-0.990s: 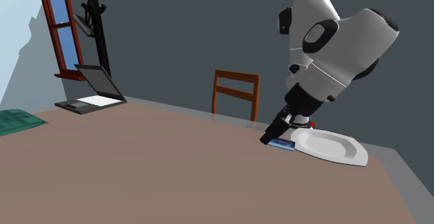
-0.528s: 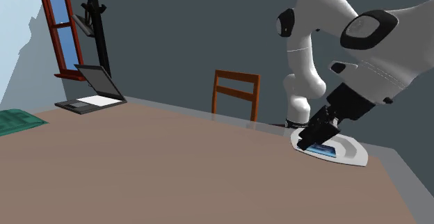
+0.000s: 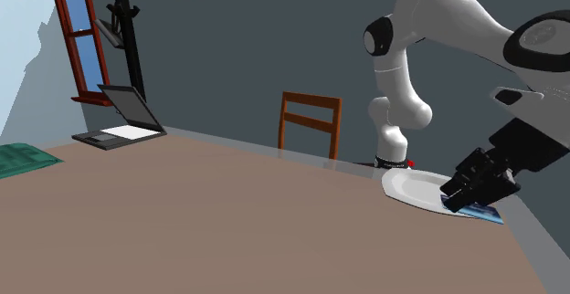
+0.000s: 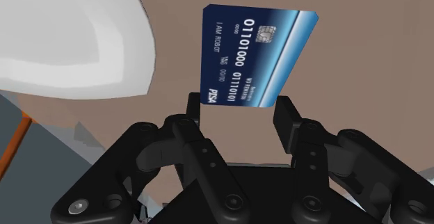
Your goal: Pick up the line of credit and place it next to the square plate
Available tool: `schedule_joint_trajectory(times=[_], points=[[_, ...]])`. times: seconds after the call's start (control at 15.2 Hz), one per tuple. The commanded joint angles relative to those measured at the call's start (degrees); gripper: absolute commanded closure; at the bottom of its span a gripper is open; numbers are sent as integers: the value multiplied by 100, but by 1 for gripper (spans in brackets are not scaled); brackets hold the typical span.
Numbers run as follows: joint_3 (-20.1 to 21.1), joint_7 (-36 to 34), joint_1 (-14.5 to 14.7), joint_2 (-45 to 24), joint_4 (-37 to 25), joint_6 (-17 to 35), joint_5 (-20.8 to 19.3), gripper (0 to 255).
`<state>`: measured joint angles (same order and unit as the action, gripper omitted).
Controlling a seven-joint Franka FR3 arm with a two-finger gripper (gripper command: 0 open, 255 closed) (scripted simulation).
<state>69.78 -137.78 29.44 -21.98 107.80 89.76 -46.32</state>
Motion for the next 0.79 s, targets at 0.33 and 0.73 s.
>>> schedule_joint_trajectory(times=[0.33, 0.73], points=[[-234, -322, 228, -314, 178, 205, -257, 255], [-454, -591, 401, -593, 331, 408, -504, 255]])
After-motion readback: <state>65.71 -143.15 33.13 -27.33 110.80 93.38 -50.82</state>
